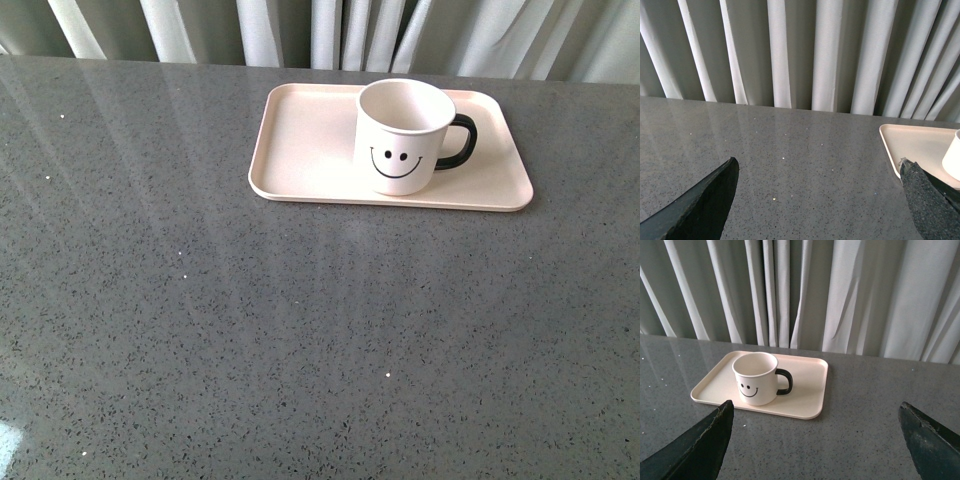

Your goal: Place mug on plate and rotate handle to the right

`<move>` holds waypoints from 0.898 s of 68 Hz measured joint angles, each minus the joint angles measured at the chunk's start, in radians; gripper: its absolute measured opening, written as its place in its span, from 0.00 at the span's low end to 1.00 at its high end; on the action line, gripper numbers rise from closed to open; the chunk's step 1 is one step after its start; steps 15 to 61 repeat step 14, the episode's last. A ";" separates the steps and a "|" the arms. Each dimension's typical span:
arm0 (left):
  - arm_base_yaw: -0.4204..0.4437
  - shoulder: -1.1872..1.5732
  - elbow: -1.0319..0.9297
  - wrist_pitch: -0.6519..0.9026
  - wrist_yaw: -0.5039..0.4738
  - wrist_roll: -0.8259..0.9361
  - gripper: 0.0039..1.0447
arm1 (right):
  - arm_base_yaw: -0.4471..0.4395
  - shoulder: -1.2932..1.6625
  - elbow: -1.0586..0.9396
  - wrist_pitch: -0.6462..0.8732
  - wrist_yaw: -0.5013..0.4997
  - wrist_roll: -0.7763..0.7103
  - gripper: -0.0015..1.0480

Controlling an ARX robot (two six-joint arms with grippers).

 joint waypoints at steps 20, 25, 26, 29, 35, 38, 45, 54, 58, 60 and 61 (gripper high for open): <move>0.000 0.000 0.000 0.000 0.000 0.000 0.91 | 0.000 0.000 0.000 0.000 0.000 0.000 0.91; 0.000 0.000 0.000 0.000 0.000 0.000 0.91 | 0.000 0.000 0.000 0.000 0.000 0.000 0.91; 0.000 0.000 0.000 0.000 0.000 0.000 0.91 | 0.000 0.000 0.000 0.000 0.000 0.000 0.91; 0.000 0.000 0.000 0.000 0.000 0.000 0.91 | 0.000 0.000 0.000 0.000 0.000 0.000 0.91; 0.000 0.000 0.000 0.000 0.000 0.000 0.91 | 0.000 0.000 0.000 0.000 0.000 0.000 0.91; 0.000 0.000 0.000 0.000 0.000 0.000 0.91 | 0.000 0.000 0.000 0.000 0.000 0.000 0.91; 0.000 0.000 0.000 0.000 0.000 0.000 0.91 | 0.000 0.000 0.000 0.000 0.000 0.000 0.91; 0.000 0.000 0.000 0.000 0.000 0.000 0.91 | 0.000 0.000 0.000 0.000 0.000 0.000 0.91; 0.000 0.000 0.000 0.000 0.000 0.000 0.91 | 0.000 0.000 0.000 0.000 0.000 0.000 0.91; 0.000 0.000 0.000 0.000 0.000 0.000 0.91 | 0.000 0.000 0.000 0.000 0.000 0.000 0.91; 0.000 0.000 0.000 0.000 0.000 0.000 0.91 | 0.000 0.000 0.000 0.000 0.000 0.000 0.91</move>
